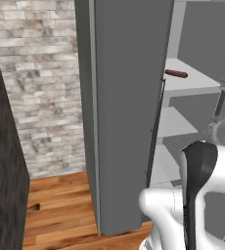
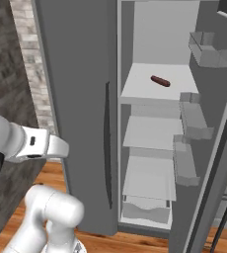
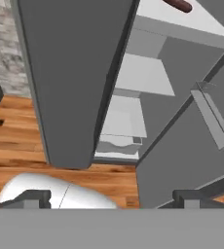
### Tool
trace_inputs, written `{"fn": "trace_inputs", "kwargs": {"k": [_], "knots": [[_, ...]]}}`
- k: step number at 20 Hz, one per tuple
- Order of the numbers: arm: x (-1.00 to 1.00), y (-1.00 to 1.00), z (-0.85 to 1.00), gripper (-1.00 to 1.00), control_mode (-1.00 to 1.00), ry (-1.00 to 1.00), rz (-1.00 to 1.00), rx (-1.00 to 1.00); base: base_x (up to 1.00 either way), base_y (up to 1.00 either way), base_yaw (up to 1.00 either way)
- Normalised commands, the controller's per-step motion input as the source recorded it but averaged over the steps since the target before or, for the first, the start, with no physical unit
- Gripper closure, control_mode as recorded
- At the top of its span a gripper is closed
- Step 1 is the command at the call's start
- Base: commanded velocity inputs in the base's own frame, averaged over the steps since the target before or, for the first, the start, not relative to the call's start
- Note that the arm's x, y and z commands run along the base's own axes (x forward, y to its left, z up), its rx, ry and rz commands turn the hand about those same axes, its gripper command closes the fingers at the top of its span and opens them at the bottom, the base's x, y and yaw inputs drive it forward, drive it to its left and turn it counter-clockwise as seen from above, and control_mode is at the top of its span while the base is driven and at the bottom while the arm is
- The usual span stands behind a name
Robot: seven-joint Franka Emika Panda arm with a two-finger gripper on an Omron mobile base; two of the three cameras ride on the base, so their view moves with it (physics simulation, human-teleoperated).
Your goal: Move the hot dog bun to the plate on the dining table and place the condiment next to that plate. Then navigate to the fridge and take the sausage and place it on the plate as well.
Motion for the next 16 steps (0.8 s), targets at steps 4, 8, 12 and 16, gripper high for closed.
{"fn": "trace_inputs", "kwargs": {"k": [4, 8, 12, 16], "knots": [[-0.09, 0.74, -0.39, -1.0, -1.0, 0.0, 0.0, 0.12, 0.0, 0.0, 0.0], [0.0, 0.29, -0.07, -1.0, 1.0, 0.0, -0.01, 0.01, 0.0, 0.02, -0.01], [0.0, 0.0, 0.0, -1.0, 1.0, 0.0, 0.0, 0.0, 0.17, -0.27, -0.06], [0.0, 0.0, 0.0, -1.0, 1.0, 0.0, 0.0, 0.0, 0.14, -0.83, -0.01]]}}
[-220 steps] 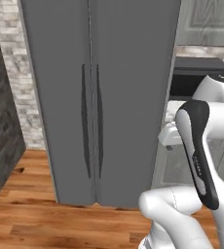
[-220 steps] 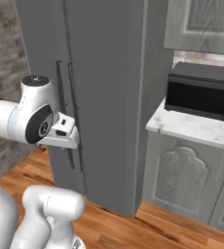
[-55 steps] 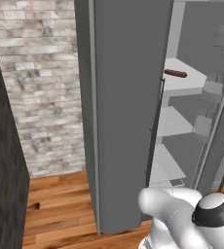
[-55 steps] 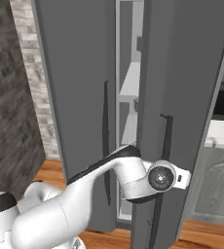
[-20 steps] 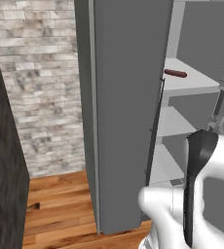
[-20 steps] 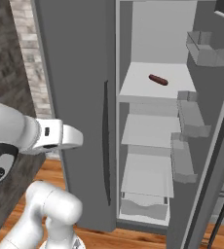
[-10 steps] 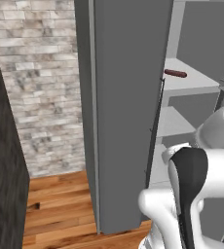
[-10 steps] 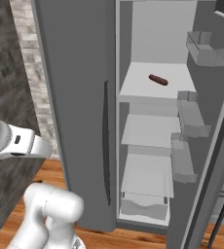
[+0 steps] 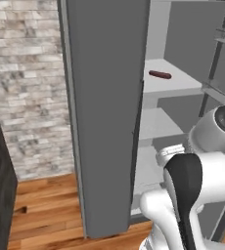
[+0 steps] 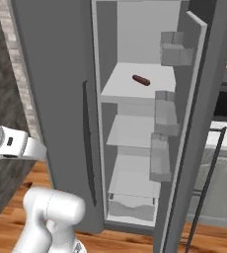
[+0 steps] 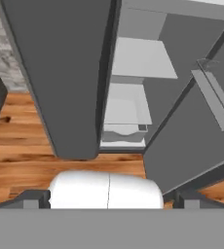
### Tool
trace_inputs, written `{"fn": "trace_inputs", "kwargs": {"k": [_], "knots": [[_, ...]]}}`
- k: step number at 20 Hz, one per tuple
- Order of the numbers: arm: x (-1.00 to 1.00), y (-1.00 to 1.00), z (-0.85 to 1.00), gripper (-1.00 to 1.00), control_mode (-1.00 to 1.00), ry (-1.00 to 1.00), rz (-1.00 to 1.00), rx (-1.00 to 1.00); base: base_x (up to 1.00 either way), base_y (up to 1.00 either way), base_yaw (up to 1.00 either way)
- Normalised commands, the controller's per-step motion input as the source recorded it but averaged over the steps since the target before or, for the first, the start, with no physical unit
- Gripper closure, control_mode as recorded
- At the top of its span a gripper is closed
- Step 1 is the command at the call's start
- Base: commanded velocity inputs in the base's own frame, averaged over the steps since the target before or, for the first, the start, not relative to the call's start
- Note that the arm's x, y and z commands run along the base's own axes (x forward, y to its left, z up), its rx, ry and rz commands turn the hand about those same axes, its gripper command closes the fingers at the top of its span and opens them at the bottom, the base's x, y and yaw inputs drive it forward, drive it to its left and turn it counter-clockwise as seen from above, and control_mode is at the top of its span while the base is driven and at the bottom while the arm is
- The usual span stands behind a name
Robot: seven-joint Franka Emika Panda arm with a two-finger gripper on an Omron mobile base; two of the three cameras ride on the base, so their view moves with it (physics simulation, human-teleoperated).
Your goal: Move the hot dog bun to the plate on the dining table and place the condiment next to that plate. Then navigate to the fridge and take the sausage and place it on the plate as well.
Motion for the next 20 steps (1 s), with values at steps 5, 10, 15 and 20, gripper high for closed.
{"fn": "trace_inputs", "kwargs": {"k": [5, 10, 15, 20], "knots": [[0.0, 0.0, 0.0, -1.0, 1.0, 0.0, 0.0, 0.0, 0.3, -0.59, 0.0], [0.0, 0.0, 0.0, -1.0, 1.0, 0.0, 0.0, 0.0, 0.8, -0.03, 0.0], [0.0, 0.0, 0.0, -1.0, 1.0, 0.0, 0.0, 0.0, 0.86, -0.17, 0.0], [0.0, -0.25, 0.0, -1.0, -1.0, 0.0, 0.0, 0.03, 0.21, -0.31, 0.0]]}}
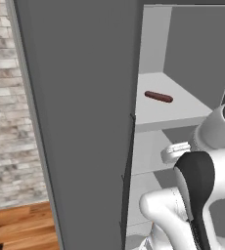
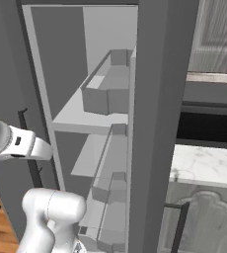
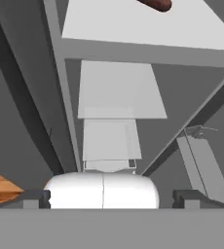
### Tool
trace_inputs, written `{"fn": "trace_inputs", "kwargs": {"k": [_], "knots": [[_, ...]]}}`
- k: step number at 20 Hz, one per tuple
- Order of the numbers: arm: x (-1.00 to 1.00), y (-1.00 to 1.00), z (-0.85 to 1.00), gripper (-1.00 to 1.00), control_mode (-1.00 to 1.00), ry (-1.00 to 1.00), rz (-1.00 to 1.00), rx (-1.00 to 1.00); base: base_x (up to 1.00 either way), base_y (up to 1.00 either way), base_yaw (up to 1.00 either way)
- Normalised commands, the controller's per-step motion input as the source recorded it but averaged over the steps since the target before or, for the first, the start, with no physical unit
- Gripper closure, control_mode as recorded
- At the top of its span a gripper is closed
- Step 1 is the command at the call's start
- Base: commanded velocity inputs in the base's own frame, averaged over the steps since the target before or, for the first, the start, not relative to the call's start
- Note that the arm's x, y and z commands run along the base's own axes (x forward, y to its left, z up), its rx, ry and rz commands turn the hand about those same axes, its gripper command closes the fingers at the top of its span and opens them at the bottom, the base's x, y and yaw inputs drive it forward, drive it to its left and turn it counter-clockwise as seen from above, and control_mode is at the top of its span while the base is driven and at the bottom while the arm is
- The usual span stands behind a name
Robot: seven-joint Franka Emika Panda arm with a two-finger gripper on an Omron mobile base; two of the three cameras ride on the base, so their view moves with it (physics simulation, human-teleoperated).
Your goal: Move the hot dog bun to the plate on the dining table and place the condiment next to that plate. Then navigate to the fridge and take the sausage and place it on the plate as well.
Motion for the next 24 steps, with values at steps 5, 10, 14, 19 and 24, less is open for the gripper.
{"fn": "trace_inputs", "kwargs": {"k": [5, 10, 14, 19, 24], "knots": [[0.01, -0.63, 0.11, -1.0, -1.0, -0.06, 0.01, 0.08, 0.0, 0.0, 0.0], [0.46, -0.04, 0.32, -1.0, -1.0, -0.16, 0.0, 0.01, 0.0, 0.0, 0.0], [0.72, 0.1, 0.36, -1.0, -1.0, -0.1, 0.0, -0.04, 0.0, 0.0, 0.0], [0.59, -0.02, 0.29, -1.0, -1.0, -0.08, 0.0, -0.06, 0.0, 0.0, 0.0], [0.52, -0.13, 0.11, -1.0, -1.0, -0.07, 0.0, -0.02, 0.0, 0.0, 0.0]]}}
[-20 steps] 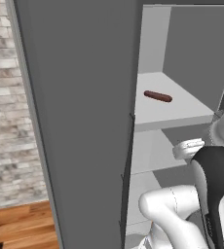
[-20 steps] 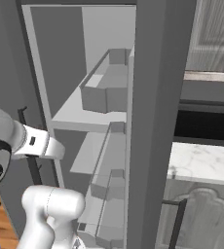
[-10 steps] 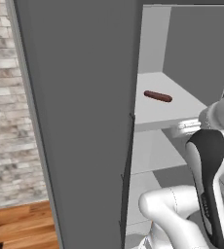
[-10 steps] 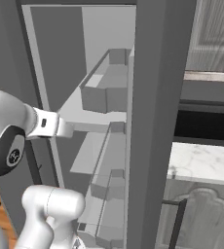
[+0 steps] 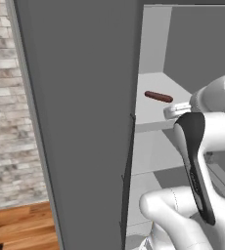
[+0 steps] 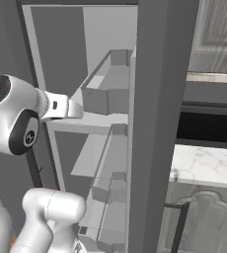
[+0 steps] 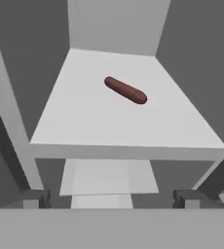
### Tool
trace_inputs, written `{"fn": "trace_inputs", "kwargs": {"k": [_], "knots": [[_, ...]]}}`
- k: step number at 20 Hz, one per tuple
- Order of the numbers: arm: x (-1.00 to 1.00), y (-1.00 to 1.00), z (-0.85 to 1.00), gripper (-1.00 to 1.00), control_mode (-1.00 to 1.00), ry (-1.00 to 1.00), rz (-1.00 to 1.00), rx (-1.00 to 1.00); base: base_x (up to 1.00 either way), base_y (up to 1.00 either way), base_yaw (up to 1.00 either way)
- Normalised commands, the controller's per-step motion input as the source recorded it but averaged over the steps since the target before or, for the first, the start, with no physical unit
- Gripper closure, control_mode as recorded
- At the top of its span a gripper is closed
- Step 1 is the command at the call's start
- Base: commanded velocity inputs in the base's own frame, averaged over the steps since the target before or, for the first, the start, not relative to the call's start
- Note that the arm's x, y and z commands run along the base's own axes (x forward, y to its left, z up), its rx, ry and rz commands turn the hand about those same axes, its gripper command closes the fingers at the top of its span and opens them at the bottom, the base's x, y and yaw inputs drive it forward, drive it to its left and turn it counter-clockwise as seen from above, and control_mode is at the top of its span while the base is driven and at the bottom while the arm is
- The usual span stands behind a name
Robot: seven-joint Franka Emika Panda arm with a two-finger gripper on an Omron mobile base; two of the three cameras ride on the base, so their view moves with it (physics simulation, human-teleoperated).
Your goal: Move the hot dog bun to the plate on the dining table and place the condiment next to that plate. Then navigate to the fridge and take the sausage and place it on the plate as well.
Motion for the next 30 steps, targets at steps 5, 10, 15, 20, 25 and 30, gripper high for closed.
{"fn": "trace_inputs", "kwargs": {"k": [5, 10, 15, 20, 25, 30], "knots": [[0.39, -0.16, 0.04, -1.0, -1.0, -0.09, 0.02, -0.01, 0.0, 0.0, 0.0], [0.41, -0.13, 0.0, -1.0, -1.0, -0.03, 0.06, 0.0, 0.0, 0.0, 0.0], [0.51, -0.01, 0.0, -1.0, -1.0, 0.01, 0.07, 0.0, 0.0, 0.0, 0.0], [0.6, -0.02, 0.01, -1.0, -1.0, 0.07, 0.0, -0.04, 0.0, 0.0, 0.0], [0.5, -0.2, -0.1, -1.0, -1.0, 0.13, 0.0, -0.02, 0.0, 0.0, 0.0], [0.42, -0.28, -0.34, -1.0, -1.0, 0.15, 0.01, 0.0, 0.0, 0.0, 0.0]]}}
